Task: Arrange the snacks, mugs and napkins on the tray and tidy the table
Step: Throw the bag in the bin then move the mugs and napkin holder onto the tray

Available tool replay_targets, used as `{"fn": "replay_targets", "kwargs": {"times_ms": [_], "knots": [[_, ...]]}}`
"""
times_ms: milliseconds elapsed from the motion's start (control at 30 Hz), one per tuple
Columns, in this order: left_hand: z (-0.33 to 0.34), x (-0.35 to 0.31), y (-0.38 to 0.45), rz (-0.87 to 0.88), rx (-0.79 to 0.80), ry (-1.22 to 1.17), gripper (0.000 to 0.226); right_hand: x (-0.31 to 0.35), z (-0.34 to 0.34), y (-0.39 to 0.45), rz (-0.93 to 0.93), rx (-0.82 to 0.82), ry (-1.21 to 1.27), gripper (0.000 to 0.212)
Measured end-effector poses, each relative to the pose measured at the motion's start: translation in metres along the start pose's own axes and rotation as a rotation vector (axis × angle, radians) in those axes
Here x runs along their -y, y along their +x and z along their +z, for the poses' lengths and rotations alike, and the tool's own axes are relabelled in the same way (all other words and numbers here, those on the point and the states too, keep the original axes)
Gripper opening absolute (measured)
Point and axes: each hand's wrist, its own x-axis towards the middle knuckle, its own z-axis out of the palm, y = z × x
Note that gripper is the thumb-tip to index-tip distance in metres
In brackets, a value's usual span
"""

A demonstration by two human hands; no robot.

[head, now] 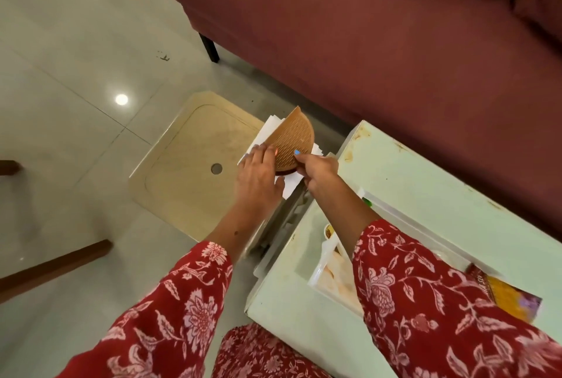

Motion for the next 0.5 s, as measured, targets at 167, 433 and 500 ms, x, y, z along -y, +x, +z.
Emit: {"fn": "replay_targets", "kwargs": {"times_ms": [167, 433, 500], "knots": [[-0.010, -0.012, 0.002, 0.027, -0.057, 0.111, 0.062, 0.011, -0.004, -0.029, -0.171, 0.032, -0.038, 0.011], [-0.023, -0.073, -0.045, -0.027, 0.049, 0.051, 0.053, -0.010, -0.066, -0.086, -0.493, -0.084, -0.167, 0.023], [-0.014, -0.088, -0.064, -0.023, 0.074, 0.008, 0.054, -0.022, -0.090, -0.096, -0.495, -0.198, -0.137, 0.030]]}}
